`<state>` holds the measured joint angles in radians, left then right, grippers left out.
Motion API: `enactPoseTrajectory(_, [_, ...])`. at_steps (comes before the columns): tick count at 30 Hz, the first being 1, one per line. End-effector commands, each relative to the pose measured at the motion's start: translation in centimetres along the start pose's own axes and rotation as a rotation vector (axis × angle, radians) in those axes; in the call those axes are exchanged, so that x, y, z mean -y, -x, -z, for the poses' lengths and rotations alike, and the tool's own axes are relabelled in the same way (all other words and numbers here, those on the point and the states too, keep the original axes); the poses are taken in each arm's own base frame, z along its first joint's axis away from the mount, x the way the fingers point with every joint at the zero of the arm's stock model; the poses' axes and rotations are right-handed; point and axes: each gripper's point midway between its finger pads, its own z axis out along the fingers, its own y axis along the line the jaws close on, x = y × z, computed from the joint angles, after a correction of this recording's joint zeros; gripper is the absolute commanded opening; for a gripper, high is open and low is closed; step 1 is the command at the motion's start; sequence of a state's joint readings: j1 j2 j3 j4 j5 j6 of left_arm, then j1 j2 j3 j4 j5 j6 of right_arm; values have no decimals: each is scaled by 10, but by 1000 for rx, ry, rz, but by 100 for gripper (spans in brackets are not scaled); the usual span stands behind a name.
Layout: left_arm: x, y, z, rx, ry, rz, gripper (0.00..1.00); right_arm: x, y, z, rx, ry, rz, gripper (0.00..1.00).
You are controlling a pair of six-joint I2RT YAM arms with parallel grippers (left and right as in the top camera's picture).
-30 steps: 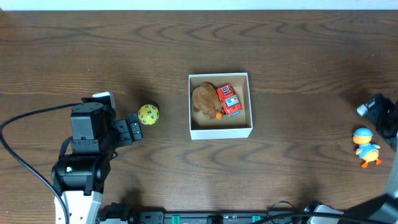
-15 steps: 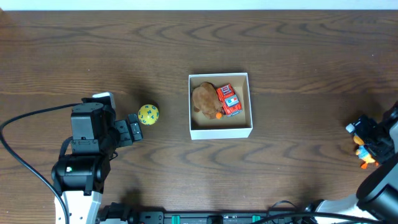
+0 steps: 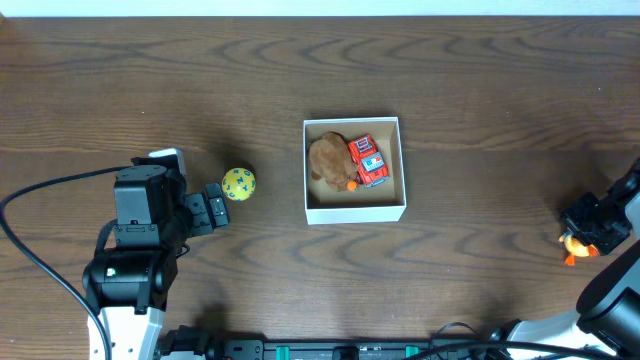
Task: Pack container
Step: 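Move the right gripper to the blue duck toy and grasp it, then carry the blue duck into the box and release it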
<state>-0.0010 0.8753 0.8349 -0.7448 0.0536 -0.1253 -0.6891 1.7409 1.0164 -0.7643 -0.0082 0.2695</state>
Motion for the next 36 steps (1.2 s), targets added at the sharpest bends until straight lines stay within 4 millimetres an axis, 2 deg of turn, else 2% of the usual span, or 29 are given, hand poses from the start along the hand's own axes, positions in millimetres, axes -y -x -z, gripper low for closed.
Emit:
enactPoseTrajectory(1, [1,7,5,17,-8,-13,98,-23,8,28,48,98,25,1])
enactPoseTrajectory(3, [1,7,5,17,-8,-13,98,-36,15,57,114,123,61,1])
enactPoseTrajectory(5, [1,7,5,17,-8,-13,98,-60,17,93,193,198,134,1])
enactPoseTrajectory(7, [1,7,5,17,-8,-13,98,-90,11,133,270,301,229,1])
enactPoseTrajectory(9, [1,7,5,17,-8,-13,98,-122,-4,172,343,400,328,1])
enactPoseTrajectory(11, [1,7,5,17,-8,-13,98,-150,-27,206,409,478,435,1])
enactPoseTrajectory(14, [1,7,5,17,-8,-13,98,-192,-75,247,482,596,622,1])
enactPoseTrajectory(16, [1,7,5,17,-8,-13,98,-218,-115,264,494,677,759,2])
enactPoseTrajectory(18, [1,7,5,17,-8,-13,98,-240,-154,272,503,727,923,1])
enactPoseTrajectory(22, [1,7,5,16,-8,-13,98,-268,-207,260,491,708,1139,1])
enactPoseTrajectory(26, [1,5,5,11,-7,-13,98,-288,-245,223,417,625,1268,1])
enactPoseTrajectory(27, [1,5,5,10,-7,-13,98,-293,-256,209,377,605,1299,1])
enactPoseTrajectory(29, [1,5,5,10,-7,-13,98,-299,-266,190,332,573,1330,1])
enactPoseTrajectory(32, [1,5,5,10,-7,-13,98,-306,-282,150,242,501,1378,1])
enactPoseTrajectory(36, [1,5,5,10,-7,-13,98,-306,-300,110,151,421,1428,1])
